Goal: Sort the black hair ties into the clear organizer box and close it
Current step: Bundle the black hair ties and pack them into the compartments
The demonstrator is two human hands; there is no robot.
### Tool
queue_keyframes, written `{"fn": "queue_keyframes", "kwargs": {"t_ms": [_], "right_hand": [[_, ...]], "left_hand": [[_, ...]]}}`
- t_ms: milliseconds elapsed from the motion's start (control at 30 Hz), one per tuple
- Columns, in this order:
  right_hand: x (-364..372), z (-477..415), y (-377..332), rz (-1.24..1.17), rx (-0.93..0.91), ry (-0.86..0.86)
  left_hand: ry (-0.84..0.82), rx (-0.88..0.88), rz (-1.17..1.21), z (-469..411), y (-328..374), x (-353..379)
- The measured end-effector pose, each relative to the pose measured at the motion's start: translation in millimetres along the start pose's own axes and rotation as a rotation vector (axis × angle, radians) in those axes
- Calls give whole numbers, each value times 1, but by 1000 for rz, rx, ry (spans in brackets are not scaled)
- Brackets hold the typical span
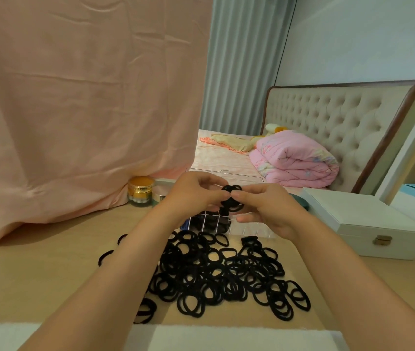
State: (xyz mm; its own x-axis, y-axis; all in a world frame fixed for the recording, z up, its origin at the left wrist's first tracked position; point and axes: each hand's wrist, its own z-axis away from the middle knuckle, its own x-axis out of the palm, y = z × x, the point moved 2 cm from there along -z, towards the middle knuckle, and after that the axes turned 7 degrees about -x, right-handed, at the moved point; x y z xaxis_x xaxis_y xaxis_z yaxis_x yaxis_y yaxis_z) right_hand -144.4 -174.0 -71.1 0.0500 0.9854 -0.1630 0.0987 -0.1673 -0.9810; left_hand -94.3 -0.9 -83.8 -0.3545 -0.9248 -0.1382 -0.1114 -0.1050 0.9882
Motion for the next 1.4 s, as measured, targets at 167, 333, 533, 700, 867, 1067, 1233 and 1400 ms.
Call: {"fn": "queue_keyframes", "kwargs": {"t_ms": [167,333,533,700,867,1067,1233,1400], "right_hand": [[-11,-29,-8,223,-52,184],[-16,-53,9,727,-30,192],[-2,-65,29,1392,-38,120],[5,-71,33,1621,67,-120],[-6,-59,9,1304,38,-158],[6,-27,15,1424,-29,-342],[-8,-4,9,1230,-195,-226],[-26,23,1,1085,-300,-112]], "left_hand": [[184,137,-325,-5,-8,-4],[70,149,-837,-10,-32,-11],[-6,171,-1068,-13,-46,-1],[-13,162,-1111,-14,-49,0],[-14,158,-1144,-14,-49,4],[-10,160,-1146,-15,-50,4],[17,195,-1113,-9,-40,8],[15,354,-1062,3,-13,28]]}}
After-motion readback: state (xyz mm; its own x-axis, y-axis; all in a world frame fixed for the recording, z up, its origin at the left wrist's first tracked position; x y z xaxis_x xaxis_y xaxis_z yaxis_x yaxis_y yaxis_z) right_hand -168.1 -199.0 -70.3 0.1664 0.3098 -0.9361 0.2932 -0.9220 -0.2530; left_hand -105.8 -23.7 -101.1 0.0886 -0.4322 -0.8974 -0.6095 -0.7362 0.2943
